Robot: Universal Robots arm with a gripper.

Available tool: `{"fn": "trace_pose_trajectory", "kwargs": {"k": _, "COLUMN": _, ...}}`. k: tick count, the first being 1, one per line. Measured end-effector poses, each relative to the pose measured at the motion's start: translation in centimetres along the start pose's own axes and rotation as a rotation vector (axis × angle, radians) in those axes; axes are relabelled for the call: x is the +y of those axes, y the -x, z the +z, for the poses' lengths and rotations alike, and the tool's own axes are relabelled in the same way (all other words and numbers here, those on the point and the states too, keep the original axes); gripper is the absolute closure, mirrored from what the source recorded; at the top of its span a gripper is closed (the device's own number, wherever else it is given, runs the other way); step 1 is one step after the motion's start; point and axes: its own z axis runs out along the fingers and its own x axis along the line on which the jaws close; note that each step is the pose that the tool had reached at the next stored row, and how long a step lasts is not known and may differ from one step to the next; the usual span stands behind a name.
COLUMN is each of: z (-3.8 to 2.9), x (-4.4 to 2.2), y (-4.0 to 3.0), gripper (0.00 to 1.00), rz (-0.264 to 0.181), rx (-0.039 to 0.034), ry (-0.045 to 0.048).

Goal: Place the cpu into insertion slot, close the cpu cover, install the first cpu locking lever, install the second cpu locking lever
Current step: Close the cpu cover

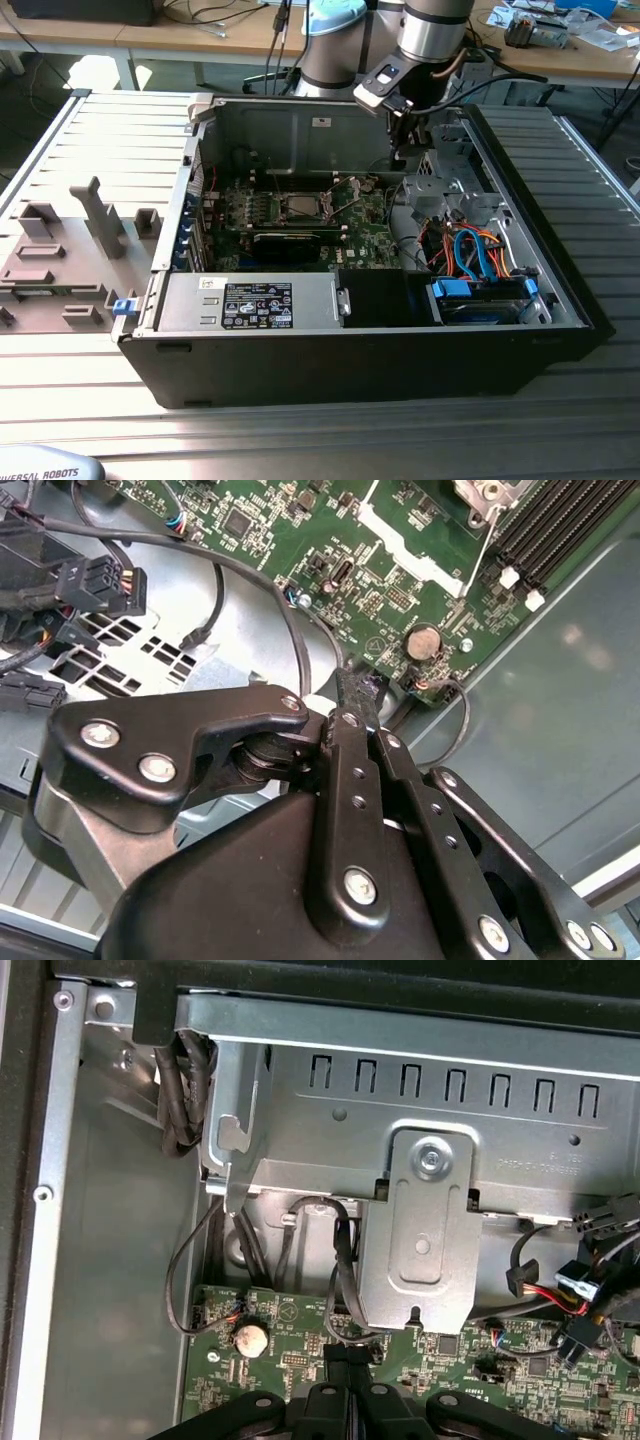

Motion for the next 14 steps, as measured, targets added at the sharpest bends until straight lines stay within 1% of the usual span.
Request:
{"fn": "trace_pose_trajectory", "kwargs": {"k": 4, "z": 0.04, "x": 0.25, "y": -0.03, "gripper": 0.89, "rz": 0.000, "rx": 0.0000, "ry": 0.0000}}
{"fn": "trace_pose_trajectory", "kwargs": {"k": 7, "z": 0.15, "x": 0.24, "y": -0.04, "gripper": 0.89, "rz": 0.000, "rx": 0.0002, "ry": 0.0000}}
{"fn": "trace_pose_trajectory", "kwargs": {"k": 8, "z": 0.17, "x": 0.11, "y": -0.07, "gripper": 0.89, "rz": 0.000, "rx": 0.0002, "ry": 0.0000}}
{"fn": "trace_pose_trajectory", "kwargs": {"k": 10, "z": 0.20, "x": -0.42, "y": -0.19, "gripper": 0.89, "rz": 0.000, "rx": 0.0000, "ry": 0.0000}}
{"fn": "trace_pose_trajectory", "kwargs": {"k": 11, "z": 0.27, "x": -1.07, "y": -0.28, "gripper": 0.89, "rz": 0.000, "rx": 0.0002, "ry": 0.0000}}
{"fn": "trace_pose_trajectory", "kwargs": {"k": 12, "z": 0.34, "x": -1.34, "y": -0.32, "gripper": 0.89, "rz": 0.000, "rx": 0.0004, "ry": 0.0001}}
{"fn": "trace_pose_trajectory", "kwargs": {"k": 14, "z": 0.42, "x": -1.41, "y": -0.33, "gripper": 0.89, "rz": 0.000, "rx": 0.0000, "ry": 0.0000}}
